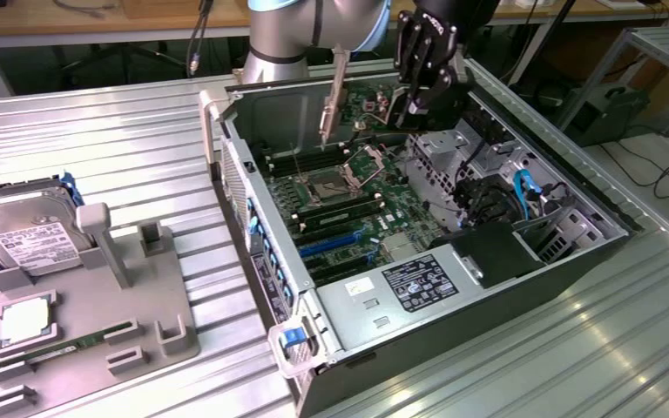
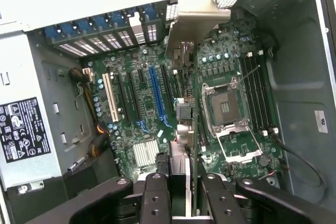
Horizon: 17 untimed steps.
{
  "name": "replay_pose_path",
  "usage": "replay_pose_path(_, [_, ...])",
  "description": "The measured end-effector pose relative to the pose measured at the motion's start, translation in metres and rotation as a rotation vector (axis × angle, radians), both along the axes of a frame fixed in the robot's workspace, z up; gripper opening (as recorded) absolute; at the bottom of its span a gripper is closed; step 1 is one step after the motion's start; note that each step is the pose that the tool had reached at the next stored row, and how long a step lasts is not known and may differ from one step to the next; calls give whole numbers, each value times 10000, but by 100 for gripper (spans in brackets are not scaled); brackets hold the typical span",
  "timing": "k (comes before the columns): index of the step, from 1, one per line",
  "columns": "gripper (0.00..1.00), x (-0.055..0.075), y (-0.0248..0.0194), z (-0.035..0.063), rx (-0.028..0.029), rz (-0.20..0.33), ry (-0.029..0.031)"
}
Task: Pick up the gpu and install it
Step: 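Insert the gpu into the slot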
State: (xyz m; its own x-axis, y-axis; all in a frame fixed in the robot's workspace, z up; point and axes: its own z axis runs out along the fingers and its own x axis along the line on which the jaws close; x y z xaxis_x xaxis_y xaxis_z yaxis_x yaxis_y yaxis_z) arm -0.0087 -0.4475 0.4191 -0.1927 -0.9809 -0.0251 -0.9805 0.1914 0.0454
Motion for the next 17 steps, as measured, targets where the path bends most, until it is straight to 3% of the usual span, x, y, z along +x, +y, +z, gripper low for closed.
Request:
replay_pose_path(5, [28, 1, 1, -17, 0, 553, -203])
replay_pose_path(14, [28, 0, 0, -31, 18, 2044, -208])
replay_pose_path(15, [28, 0, 0, -36, 17, 2233, -239])
replay_pose_path(16, [28, -5, 0, -48, 6, 2254, -321])
replay_pose_path(17, [28, -8, 0, -64, 3, 2251, -355])
